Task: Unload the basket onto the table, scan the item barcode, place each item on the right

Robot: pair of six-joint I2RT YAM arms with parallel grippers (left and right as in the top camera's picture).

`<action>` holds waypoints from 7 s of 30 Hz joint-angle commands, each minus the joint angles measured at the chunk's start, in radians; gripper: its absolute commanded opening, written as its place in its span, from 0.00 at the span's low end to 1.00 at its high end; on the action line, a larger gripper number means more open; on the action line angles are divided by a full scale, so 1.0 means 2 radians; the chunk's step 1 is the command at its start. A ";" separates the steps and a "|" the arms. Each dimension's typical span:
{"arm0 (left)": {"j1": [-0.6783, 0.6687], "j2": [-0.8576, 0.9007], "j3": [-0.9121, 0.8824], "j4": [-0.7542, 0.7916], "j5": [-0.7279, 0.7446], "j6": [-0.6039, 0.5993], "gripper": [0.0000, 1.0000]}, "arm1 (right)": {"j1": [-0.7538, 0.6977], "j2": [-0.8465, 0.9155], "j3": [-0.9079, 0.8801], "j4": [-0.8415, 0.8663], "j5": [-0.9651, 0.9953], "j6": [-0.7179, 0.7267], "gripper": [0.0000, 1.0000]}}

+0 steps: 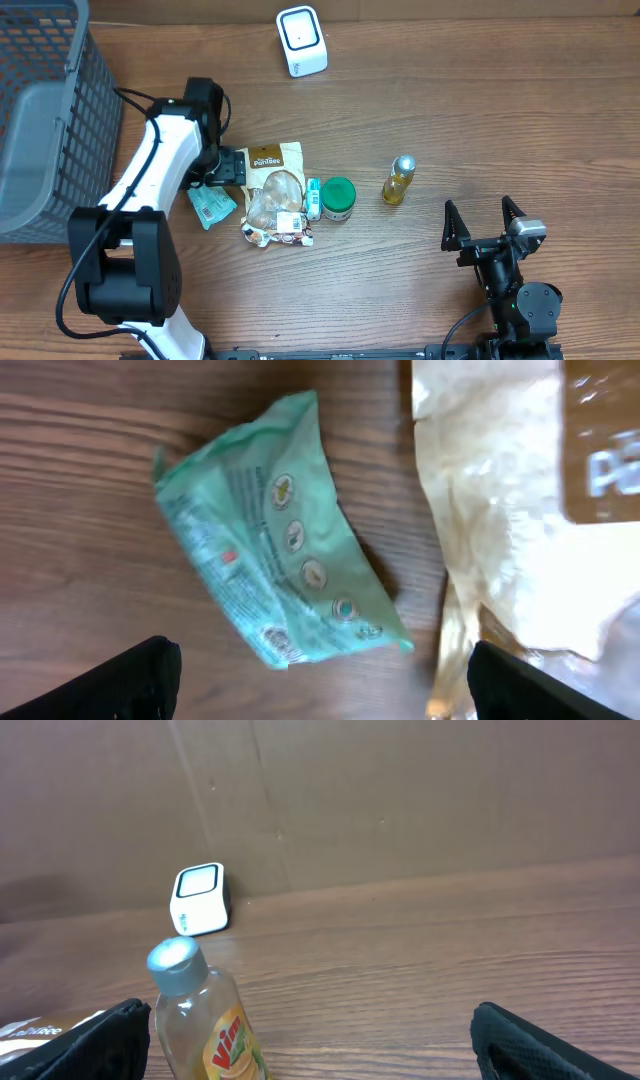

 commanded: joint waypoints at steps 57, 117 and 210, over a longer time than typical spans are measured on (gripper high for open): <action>0.023 0.004 0.026 -0.024 -0.037 -0.293 0.22 | 0.003 -0.001 -0.005 0.002 0.004 0.001 1.00; 0.007 -0.053 -0.105 0.158 0.013 -0.225 0.04 | 0.003 -0.001 -0.005 0.002 0.004 0.001 1.00; 0.037 -0.012 -0.113 0.187 0.058 -0.161 0.54 | 0.003 -0.001 -0.005 0.002 0.005 0.001 1.00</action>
